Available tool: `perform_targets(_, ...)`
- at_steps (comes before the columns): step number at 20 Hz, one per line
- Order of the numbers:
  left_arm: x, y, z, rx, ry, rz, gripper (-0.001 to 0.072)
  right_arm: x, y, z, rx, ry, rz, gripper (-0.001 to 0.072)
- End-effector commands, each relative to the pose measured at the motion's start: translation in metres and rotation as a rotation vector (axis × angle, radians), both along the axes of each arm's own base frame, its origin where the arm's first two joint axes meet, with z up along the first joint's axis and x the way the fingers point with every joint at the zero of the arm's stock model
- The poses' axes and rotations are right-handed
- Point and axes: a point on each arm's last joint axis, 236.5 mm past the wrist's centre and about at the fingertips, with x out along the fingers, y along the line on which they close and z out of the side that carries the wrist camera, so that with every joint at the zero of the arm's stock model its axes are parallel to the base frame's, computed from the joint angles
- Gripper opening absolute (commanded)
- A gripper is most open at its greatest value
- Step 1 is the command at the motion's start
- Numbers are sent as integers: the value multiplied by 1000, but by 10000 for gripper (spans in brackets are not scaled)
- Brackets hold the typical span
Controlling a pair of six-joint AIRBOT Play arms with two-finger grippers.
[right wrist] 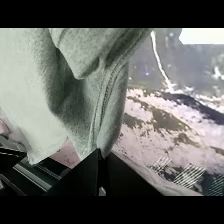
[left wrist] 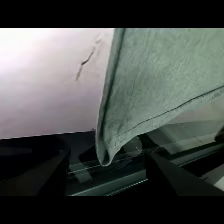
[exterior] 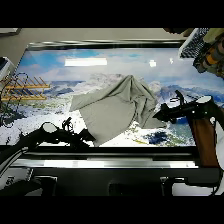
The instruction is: Fold the clothes and pants, and hang the long-sleeved shirts on hangers.
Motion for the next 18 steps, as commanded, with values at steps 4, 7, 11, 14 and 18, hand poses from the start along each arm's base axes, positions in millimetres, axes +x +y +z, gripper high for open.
perform_targets(4, -3, -24, -15, -16, 46, -86, 496, 5, -2, 9, -17, -44, -7, 46)
perform_targets(7, 3, -39, -4, -73, 3, -182, 16, 5, 1, 16, -3, -53, -8, 42)
perform_targets(11, 59, -35, 49, -124, -141, -173, 14, 37, 15, 74, 98, -254, -75, 40)
perform_targets(14, 130, 4, 132, -103, -395, -126, 13, 89, -3, 180, 43, -587, -192, 39)
perform_targets(18, 193, 85, 311, -35, -881, -6, 14, 91, -20, 383, -67, -1090, -279, 39)
